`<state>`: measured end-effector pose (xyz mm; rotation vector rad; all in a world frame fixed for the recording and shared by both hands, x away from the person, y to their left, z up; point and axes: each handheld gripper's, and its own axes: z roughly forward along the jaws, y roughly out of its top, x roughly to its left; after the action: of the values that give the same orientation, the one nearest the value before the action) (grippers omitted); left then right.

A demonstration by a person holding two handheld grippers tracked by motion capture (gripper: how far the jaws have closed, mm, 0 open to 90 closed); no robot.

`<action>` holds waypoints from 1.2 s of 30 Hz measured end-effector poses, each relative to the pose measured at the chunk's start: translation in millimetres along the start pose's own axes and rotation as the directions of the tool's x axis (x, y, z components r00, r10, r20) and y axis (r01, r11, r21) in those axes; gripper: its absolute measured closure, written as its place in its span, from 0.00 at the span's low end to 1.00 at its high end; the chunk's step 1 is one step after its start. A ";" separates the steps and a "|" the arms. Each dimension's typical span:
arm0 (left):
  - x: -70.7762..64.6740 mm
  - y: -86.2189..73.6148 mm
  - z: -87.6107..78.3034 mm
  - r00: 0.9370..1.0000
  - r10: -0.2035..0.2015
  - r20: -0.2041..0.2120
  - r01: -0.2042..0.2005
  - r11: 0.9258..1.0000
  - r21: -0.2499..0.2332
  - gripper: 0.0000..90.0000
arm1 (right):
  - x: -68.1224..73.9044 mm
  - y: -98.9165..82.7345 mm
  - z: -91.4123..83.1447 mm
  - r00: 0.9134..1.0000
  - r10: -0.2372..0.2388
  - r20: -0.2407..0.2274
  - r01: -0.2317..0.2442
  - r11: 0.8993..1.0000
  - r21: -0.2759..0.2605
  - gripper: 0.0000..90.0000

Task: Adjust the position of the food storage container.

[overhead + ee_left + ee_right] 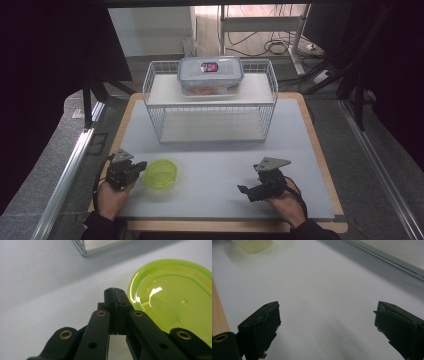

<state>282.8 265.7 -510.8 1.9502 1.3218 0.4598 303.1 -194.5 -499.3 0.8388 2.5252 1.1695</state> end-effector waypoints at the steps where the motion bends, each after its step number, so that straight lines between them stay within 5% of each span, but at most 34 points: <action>1: 3.2 -1.9 -1.0 1.000 0.001 -0.010 -0.001 1.000 0.007 1.00 | -0.1 0.0 -0.1 1.000 0.001 0.001 -0.001 1.000 -0.002 0.07; 3: 10.5 -6.7 -2.9 1.000 -0.007 -0.017 0.007 1.000 0.020 1.00 | -0.5 0.1 -0.5 1.000 0.001 0.003 -0.001 1.000 -0.005 0.07; 7: 15.6 -14.3 -1.6 0.999 -0.011 0.051 0.008 0.999 0.053 1.00 | -0.7 0.0 -0.3 1.000 0.001 0.003 -0.001 1.000 -0.002 0.07; 12: 2.0 -18.2 5.2 0.992 0.045 0.116 -0.058 0.992 0.109 1.00 | -0.1 0.1 -0.3 1.000 -0.001 0.005 0.001 1.000 -0.004 0.07; 15: -3.3 -19.7 7.3 0.988 0.045 0.148 -0.063 0.991 0.117 1.00 | -0.6 -0.1 -0.2 1.000 -0.001 0.006 0.001 1.000 -0.002 0.07; 22: -16.5 -16.3 14.6 0.982 0.078 0.169 -0.103 0.984 0.145 1.00 | 0.1 -0.2 1.0 1.000 -0.001 0.009 0.001 1.000 0.001 0.07; 36: -60.4 0.9 40.6 0.949 0.195 0.247 -0.242 0.954 0.175 1.00 | -0.8 -1.2 3.2 1.000 0.001 0.018 -0.001 1.000 0.016 0.07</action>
<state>284.8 196.0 -531.4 2.2586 1.0433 0.2016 304.6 -193.5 -502.4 0.8508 2.5232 1.1390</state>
